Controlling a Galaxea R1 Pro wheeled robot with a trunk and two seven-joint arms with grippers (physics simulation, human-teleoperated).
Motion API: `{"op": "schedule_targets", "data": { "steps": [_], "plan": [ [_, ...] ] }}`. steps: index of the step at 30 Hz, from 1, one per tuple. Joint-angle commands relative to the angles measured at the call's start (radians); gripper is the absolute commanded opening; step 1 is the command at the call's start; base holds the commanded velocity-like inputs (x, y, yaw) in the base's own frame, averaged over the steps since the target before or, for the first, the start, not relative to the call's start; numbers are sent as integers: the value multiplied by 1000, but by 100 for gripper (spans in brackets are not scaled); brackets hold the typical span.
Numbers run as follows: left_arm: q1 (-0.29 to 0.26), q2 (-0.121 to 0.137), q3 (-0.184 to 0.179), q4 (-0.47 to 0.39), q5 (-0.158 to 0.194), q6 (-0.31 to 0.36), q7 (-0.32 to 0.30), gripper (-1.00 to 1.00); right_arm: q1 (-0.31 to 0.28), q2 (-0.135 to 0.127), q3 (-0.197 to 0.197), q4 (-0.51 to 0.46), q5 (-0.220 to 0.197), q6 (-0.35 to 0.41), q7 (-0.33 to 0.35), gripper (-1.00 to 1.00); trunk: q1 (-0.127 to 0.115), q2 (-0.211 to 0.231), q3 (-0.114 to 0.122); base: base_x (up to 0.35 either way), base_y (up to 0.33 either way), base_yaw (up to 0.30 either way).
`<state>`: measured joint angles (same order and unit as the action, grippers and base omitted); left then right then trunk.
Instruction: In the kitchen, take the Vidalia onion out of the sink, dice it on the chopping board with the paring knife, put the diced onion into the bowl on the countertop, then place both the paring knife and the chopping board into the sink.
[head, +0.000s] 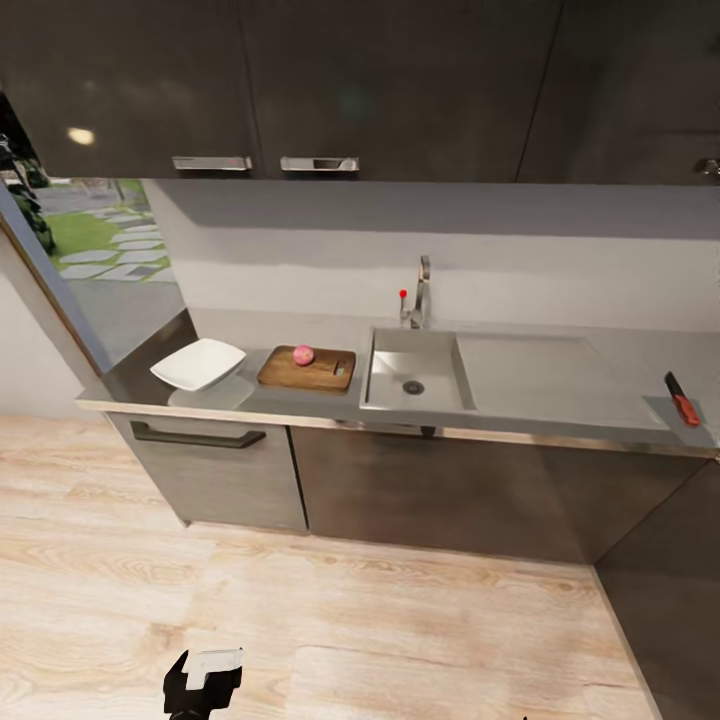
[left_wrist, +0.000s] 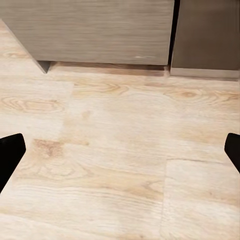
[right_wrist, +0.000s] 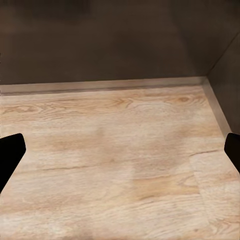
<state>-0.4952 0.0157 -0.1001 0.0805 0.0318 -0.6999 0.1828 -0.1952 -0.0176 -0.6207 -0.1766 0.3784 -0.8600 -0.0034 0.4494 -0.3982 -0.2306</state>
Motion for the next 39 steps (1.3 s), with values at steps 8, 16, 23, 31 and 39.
{"op": "schedule_targets", "data": {
  "steps": [8, 16, 23, 31, 39],
  "plan": [
    [-2, 0, -8, 4, 3, -4, 4, 100, -1, 1, -8, 3, 10, -5, -1, 100, 1, -2, 11, 0, 0, -104],
    [-2, 0, -8, 4, 3, -4, 4, 100, -1, 1, -8, 3, 10, -5, 0, 100, 1, -2, 23, 0, 0, -144],
    [-2, -1, -9, 4, 3, -4, 4, 100, -1, 1, -8, 3, 10, -5, 0, 100, 1, -2, 33, 0, 0, -148],
    [-2, -1, -8, 4, 3, -4, 4, 100, -1, 1, -8, 3, 11, -5, 0, 100, 1, -2, 45, 0, 0, -149],
    [-2, -1, -8, 4, 3, -4, 4, 100, -1, 1, -8, 3, 11, -5, 0, 100, 1, -2, 57, 0, 0, -107]
  ]
}}
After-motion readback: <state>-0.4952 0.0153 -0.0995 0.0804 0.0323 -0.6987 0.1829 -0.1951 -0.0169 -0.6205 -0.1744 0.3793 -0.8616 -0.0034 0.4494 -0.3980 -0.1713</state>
